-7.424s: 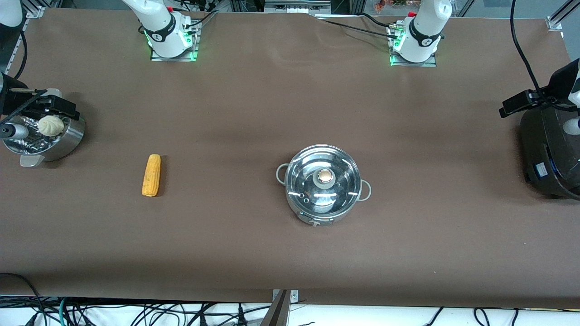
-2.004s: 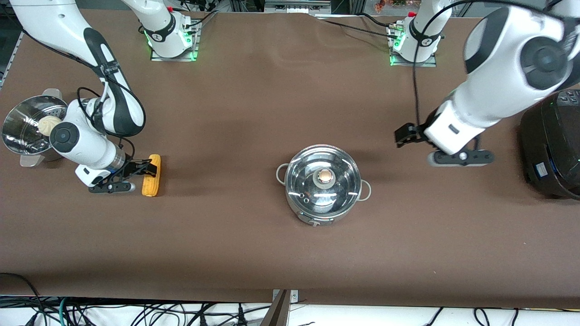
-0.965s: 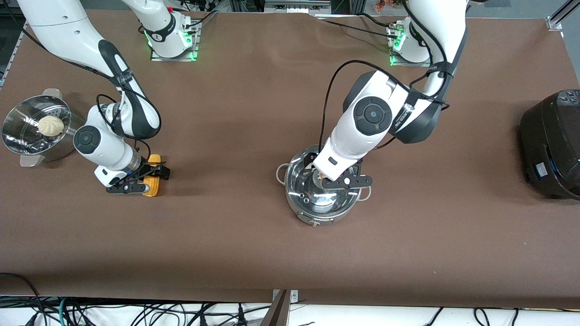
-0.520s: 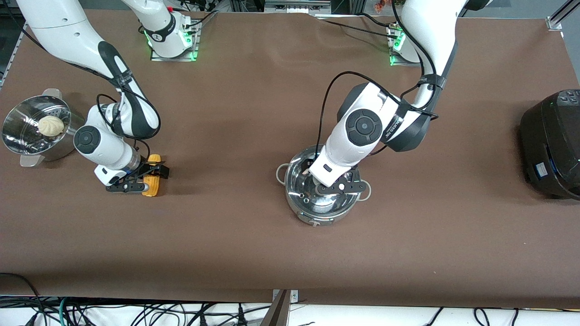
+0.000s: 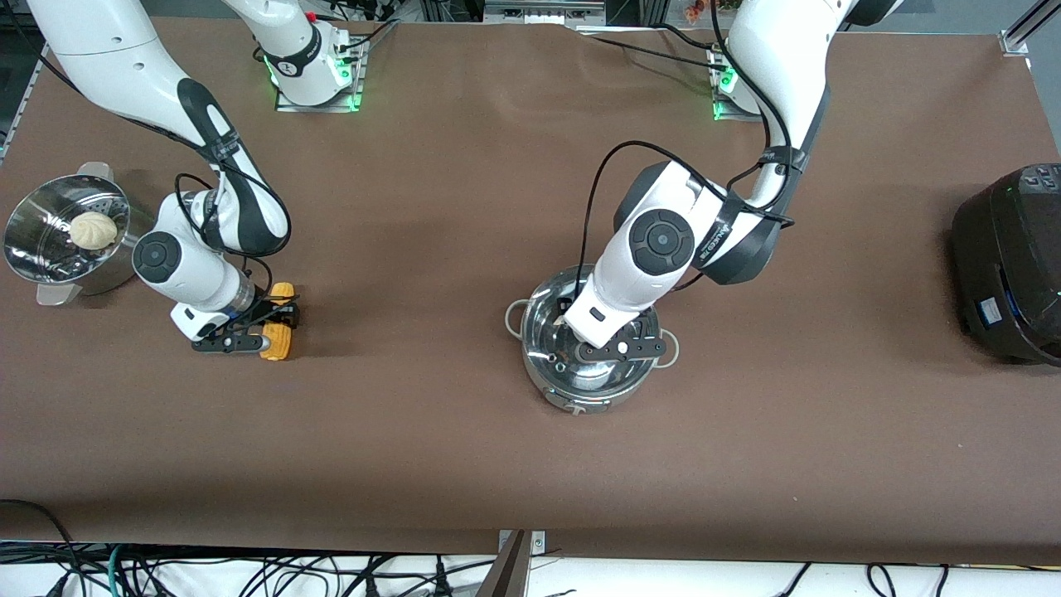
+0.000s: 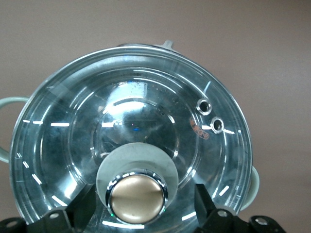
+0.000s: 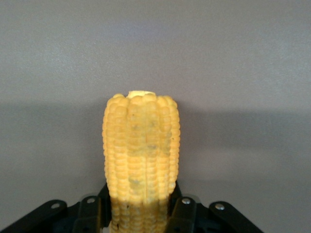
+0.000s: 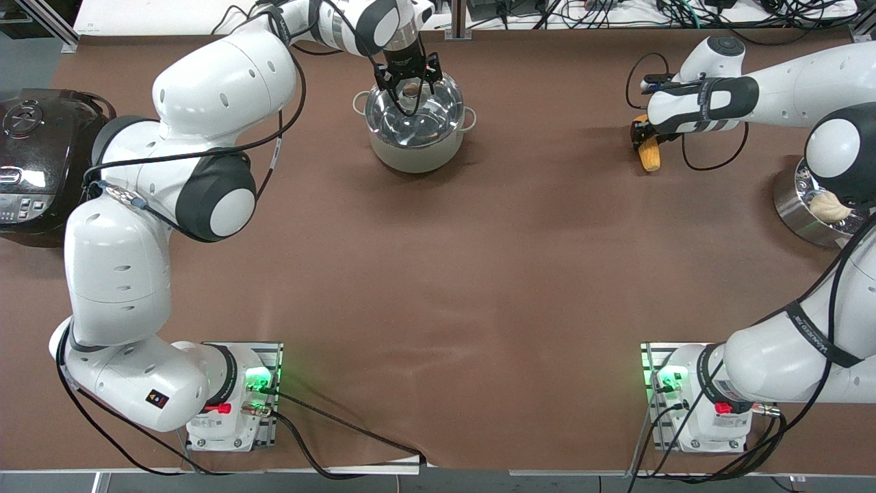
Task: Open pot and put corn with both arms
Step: 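Lift the corn with the right gripper while the left gripper lifts the lid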
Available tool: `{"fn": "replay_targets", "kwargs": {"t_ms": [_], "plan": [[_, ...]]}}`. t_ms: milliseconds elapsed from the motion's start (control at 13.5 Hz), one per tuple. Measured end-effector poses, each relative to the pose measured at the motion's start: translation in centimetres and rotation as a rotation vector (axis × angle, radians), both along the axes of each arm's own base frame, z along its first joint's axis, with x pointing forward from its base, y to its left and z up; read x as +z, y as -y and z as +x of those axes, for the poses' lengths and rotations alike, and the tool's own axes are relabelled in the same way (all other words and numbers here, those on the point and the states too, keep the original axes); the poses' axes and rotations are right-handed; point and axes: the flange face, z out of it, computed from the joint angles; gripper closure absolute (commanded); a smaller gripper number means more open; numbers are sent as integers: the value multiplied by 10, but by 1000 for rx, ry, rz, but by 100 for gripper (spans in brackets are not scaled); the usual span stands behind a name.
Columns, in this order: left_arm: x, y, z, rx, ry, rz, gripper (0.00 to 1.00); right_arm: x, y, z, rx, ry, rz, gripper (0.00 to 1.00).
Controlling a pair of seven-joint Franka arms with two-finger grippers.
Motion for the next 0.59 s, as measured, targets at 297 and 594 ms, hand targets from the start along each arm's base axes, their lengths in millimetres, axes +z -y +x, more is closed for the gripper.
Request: {"fn": "replay_targets", "kwargs": {"t_ms": [297,594], "plan": [[0,-4,3,6,9,7,30,4,0,4,7,14,0,100],[1,-4,3,5,10,6,53,30,1,17,34,36,-3,100]]}}
